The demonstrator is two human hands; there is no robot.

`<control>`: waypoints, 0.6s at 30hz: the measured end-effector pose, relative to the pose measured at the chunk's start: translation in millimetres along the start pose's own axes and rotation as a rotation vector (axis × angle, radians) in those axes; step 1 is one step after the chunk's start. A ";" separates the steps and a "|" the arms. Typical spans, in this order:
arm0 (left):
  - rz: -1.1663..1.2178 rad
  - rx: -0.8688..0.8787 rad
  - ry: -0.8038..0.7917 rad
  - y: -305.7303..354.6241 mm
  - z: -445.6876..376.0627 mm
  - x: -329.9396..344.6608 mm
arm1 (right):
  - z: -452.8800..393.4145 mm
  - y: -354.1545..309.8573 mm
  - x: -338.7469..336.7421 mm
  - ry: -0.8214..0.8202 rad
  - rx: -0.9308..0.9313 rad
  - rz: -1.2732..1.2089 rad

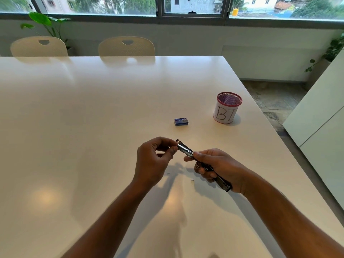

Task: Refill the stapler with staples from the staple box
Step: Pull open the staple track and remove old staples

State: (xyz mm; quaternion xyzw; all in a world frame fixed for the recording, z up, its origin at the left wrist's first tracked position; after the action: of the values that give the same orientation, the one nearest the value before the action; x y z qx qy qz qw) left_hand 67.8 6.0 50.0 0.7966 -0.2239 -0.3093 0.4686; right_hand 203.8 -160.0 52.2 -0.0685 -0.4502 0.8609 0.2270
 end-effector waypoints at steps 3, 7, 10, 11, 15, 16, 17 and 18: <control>0.055 -0.012 -0.058 1.2 -2.3 -3.5 | 0.6 0.5 -2.2 -0.025 -0.016 -0.037; 0.147 -0.104 -0.162 -1.5 -7.4 -9.2 | 1.3 1.7 -4.9 -0.054 -0.007 -0.063; 0.125 -0.125 -0.159 -4.8 -7.2 -10.9 | 1.5 3.2 -4.4 -0.049 -0.011 -0.048; 0.106 -0.116 -0.150 -5.7 -6.5 -10.7 | 1.8 3.4 -4.0 -0.035 -0.015 -0.033; -0.049 -0.001 -0.143 -7.8 -4.3 -9.4 | 0.6 2.2 -3.4 0.076 -0.061 0.132; -0.075 0.026 -0.143 -8.0 -3.8 -9.2 | -0.8 1.9 -3.5 0.114 -0.085 0.182; -0.087 0.045 -0.140 -8.3 -3.3 -9.3 | -2.6 1.9 -3.8 0.156 -0.116 0.225; -0.090 0.055 -0.128 -8.9 -2.9 -10.0 | -4.1 1.9 -4.0 0.203 -0.154 0.270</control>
State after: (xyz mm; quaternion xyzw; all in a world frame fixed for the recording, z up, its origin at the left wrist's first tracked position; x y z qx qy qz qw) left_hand 63.3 18.4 46.0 0.7970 -0.2258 -0.3742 0.4169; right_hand 208.0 -159.7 47.9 -0.2322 -0.4763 0.8351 0.1477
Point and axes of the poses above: each hand's wrist, its own z-axis away from the middle knuckle, its own x-axis out of the palm, y = z × x, the point moved 1 cm from there along -z, towards the middle knuckle, and after that the axes turned 9 degrees about x, right-handed, at the moved point
